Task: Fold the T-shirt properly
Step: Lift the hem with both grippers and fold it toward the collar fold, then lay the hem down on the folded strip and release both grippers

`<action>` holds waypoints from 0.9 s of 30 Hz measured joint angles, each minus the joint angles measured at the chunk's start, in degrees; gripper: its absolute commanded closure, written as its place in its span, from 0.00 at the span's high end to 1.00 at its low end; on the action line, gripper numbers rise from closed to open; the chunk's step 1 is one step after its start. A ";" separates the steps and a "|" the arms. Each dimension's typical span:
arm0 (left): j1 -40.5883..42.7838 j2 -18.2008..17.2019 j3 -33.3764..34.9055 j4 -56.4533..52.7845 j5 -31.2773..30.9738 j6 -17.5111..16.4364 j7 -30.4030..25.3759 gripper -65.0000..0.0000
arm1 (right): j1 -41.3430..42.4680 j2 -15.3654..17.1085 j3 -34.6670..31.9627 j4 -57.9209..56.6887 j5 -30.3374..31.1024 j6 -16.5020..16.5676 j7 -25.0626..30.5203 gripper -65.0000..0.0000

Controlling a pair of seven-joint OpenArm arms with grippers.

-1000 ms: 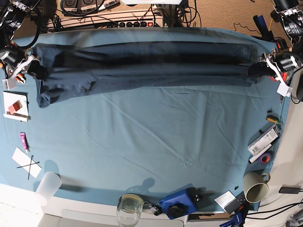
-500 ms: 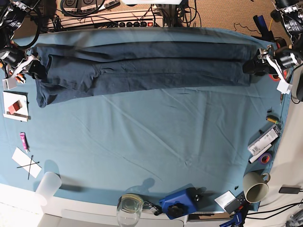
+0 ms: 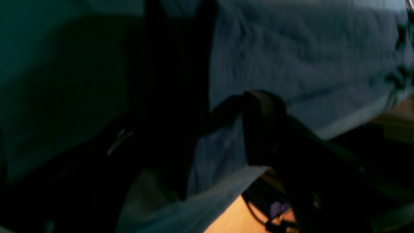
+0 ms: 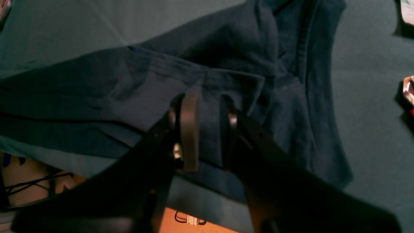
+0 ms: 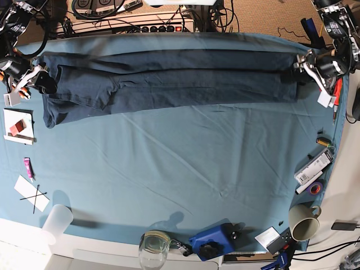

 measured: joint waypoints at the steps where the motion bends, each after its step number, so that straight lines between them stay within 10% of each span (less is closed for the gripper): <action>1: -0.15 0.11 -0.04 0.02 0.17 -0.09 0.00 0.58 | 0.02 0.02 0.02 0.00 -0.02 0.00 0.04 0.19; 27: -0.76 0.76 -0.02 0.07 2.32 1.01 -3.02 0.55 | 0.07 -0.11 0.00 -0.04 -0.20 0.00 0.02 0.19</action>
